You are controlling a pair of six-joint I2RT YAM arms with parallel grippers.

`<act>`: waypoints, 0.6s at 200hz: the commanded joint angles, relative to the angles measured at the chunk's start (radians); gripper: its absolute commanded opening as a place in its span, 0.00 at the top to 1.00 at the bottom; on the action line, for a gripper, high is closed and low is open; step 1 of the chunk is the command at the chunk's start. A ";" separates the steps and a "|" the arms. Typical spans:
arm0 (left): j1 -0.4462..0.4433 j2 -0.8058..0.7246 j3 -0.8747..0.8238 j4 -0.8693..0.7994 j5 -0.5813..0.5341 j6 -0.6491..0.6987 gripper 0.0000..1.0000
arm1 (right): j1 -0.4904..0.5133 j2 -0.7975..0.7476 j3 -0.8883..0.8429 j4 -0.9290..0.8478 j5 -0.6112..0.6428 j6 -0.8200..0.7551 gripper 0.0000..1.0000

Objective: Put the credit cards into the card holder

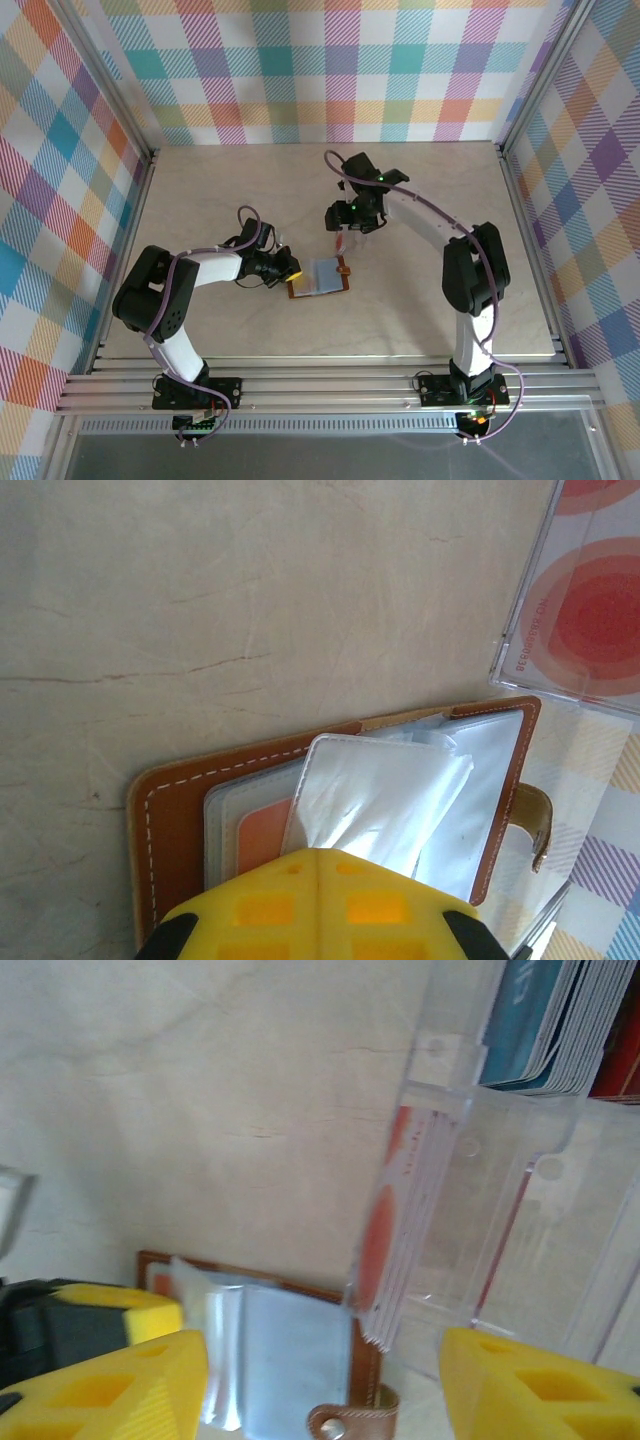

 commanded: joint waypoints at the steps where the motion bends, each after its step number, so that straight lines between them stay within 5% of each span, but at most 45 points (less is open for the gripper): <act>1: -0.010 0.027 -0.028 -0.165 -0.102 0.030 1.00 | 0.007 0.052 0.030 -0.052 0.043 -0.037 0.38; 61: -0.016 0.031 -0.027 -0.162 -0.098 0.029 1.00 | 0.025 0.121 0.071 -0.054 0.066 -0.056 0.38; 120: -0.018 0.028 -0.027 -0.159 -0.093 0.027 1.00 | 0.087 0.197 0.193 -0.171 0.242 -0.066 0.37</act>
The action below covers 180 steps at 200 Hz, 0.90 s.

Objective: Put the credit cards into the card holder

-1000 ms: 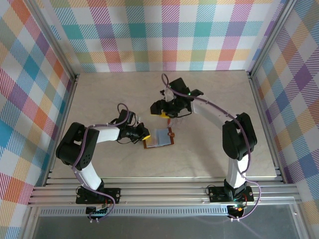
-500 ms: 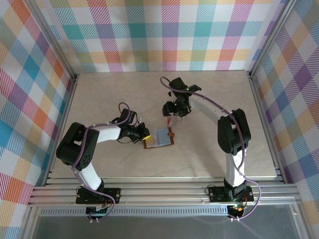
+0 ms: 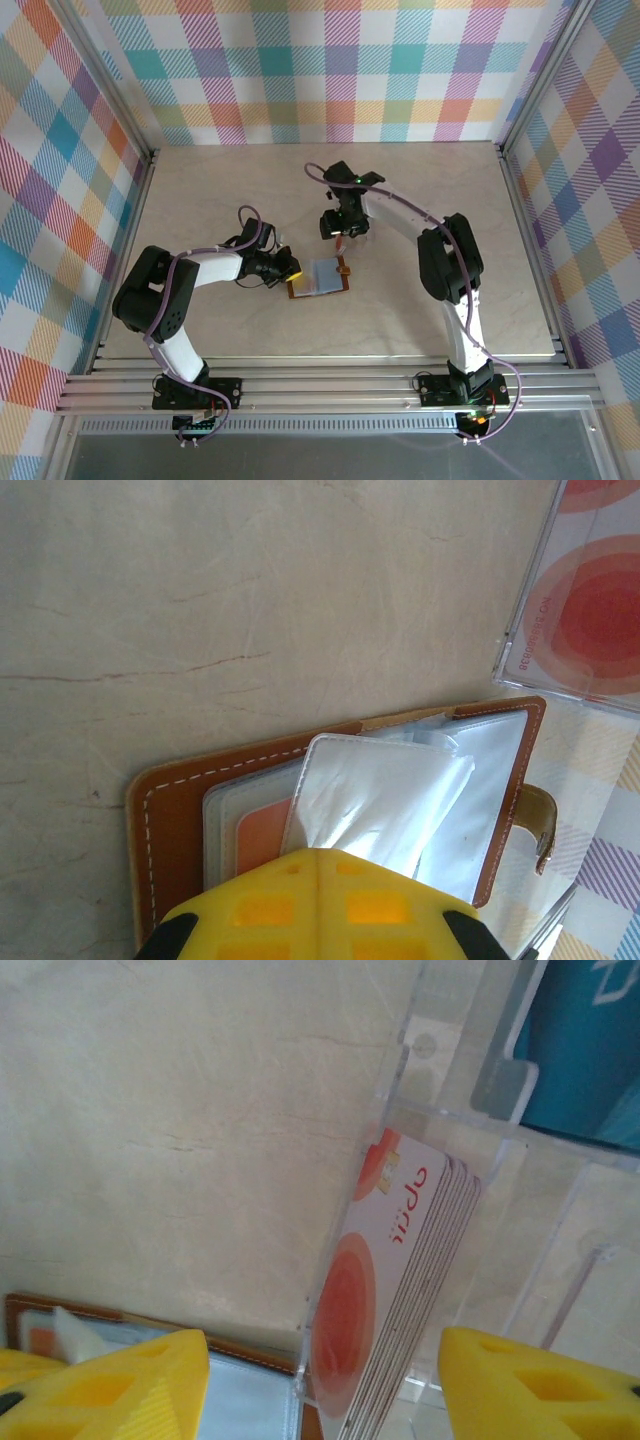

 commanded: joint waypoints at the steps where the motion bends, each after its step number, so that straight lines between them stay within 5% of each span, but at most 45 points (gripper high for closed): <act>1: -0.013 0.029 -0.033 -0.148 -0.083 0.022 1.00 | 0.030 0.029 0.062 -0.097 0.104 -0.013 0.37; 70: -0.013 0.028 -0.035 -0.140 -0.071 0.017 1.00 | 0.044 0.060 0.097 -0.110 0.025 0.002 0.37; 120: -0.013 0.033 -0.038 -0.136 -0.068 0.016 1.00 | 0.053 0.013 0.101 -0.117 0.141 0.019 0.37; 180: -0.013 0.044 -0.036 -0.129 -0.061 0.012 1.00 | 0.054 0.081 0.162 -0.176 0.138 0.048 0.34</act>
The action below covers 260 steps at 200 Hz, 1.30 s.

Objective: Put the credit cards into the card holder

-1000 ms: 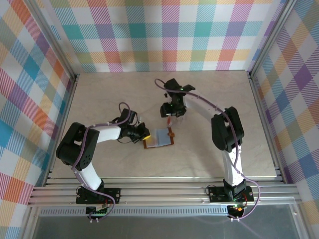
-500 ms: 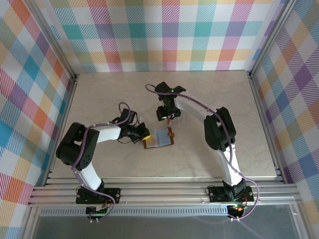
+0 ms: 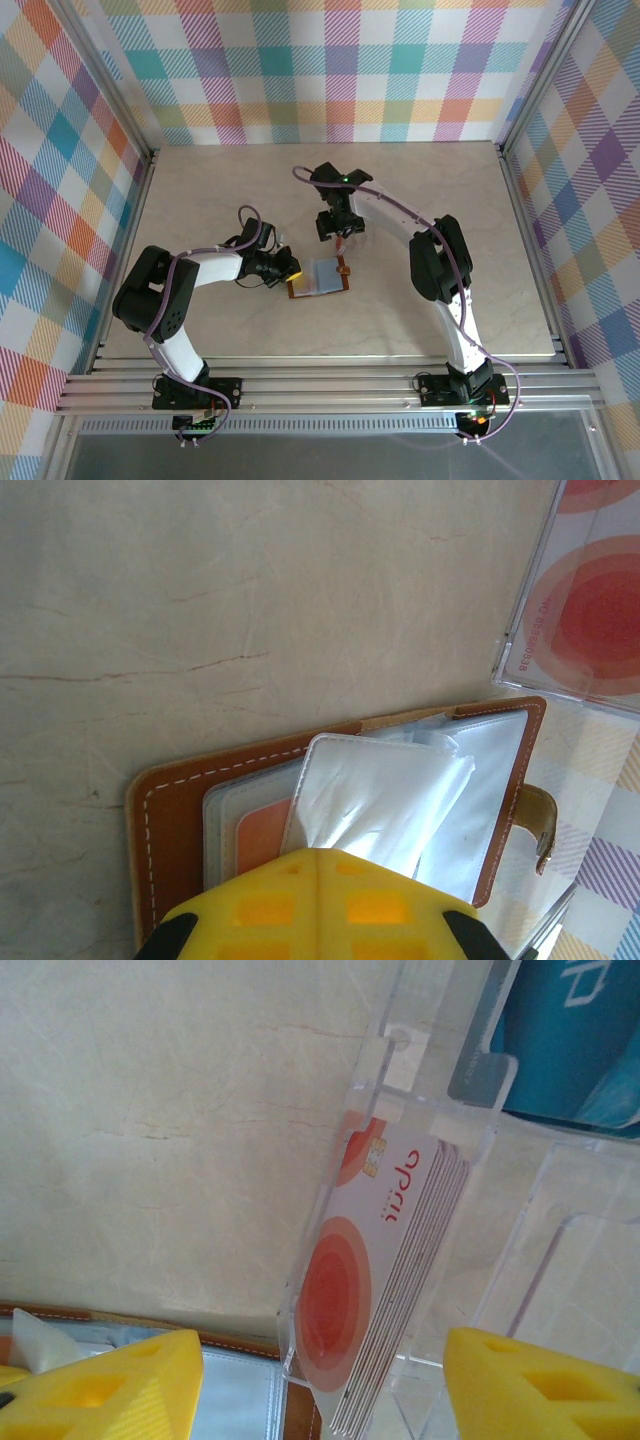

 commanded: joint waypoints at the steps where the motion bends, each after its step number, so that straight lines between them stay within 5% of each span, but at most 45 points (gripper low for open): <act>1: -0.013 0.045 -0.036 -0.131 -0.062 0.013 1.00 | 0.006 0.036 0.041 -0.047 0.012 0.026 0.34; 94: -0.013 0.043 -0.037 -0.127 -0.054 0.010 1.00 | 0.006 0.091 0.088 -0.086 0.011 0.062 0.33; 213: -0.013 0.028 -0.040 -0.133 -0.056 0.011 1.00 | -0.047 -0.006 -0.054 0.112 -0.335 0.094 0.38; 260: -0.013 0.030 -0.039 -0.133 -0.056 0.012 1.00 | -0.066 -0.014 -0.070 0.126 -0.363 0.098 0.40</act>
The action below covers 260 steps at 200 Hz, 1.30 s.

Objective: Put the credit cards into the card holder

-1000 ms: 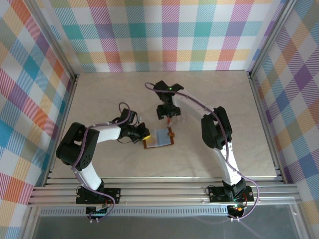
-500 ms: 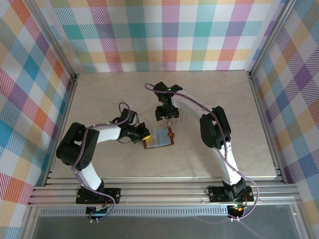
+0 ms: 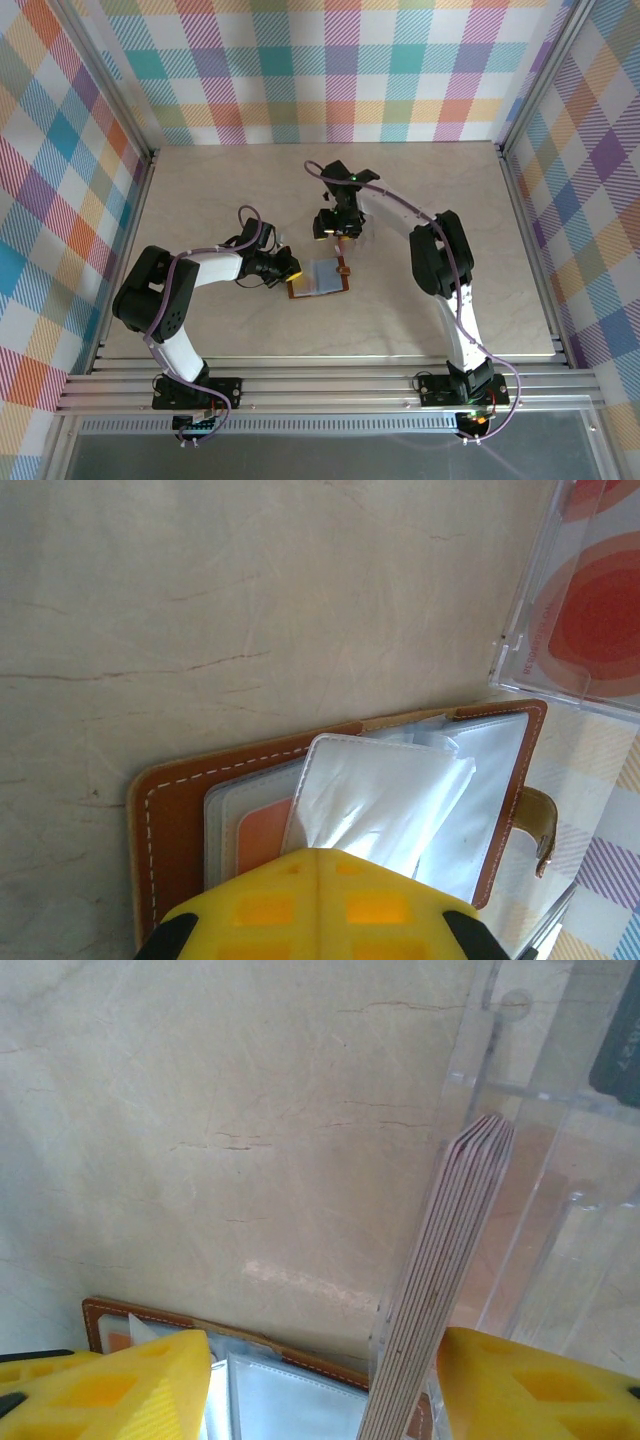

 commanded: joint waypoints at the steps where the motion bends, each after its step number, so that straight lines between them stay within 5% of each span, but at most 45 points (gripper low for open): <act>1: -0.013 0.030 -0.038 -0.133 -0.057 0.012 1.00 | -0.002 -0.044 -0.026 0.030 -0.065 0.015 0.40; 150: -0.013 0.033 -0.036 -0.136 -0.061 0.013 1.00 | -0.025 -0.120 -0.089 0.051 -0.022 0.017 0.75; 260: -0.013 0.041 -0.032 -0.139 -0.063 0.015 1.00 | -0.025 -0.199 -0.119 0.022 0.065 0.003 0.88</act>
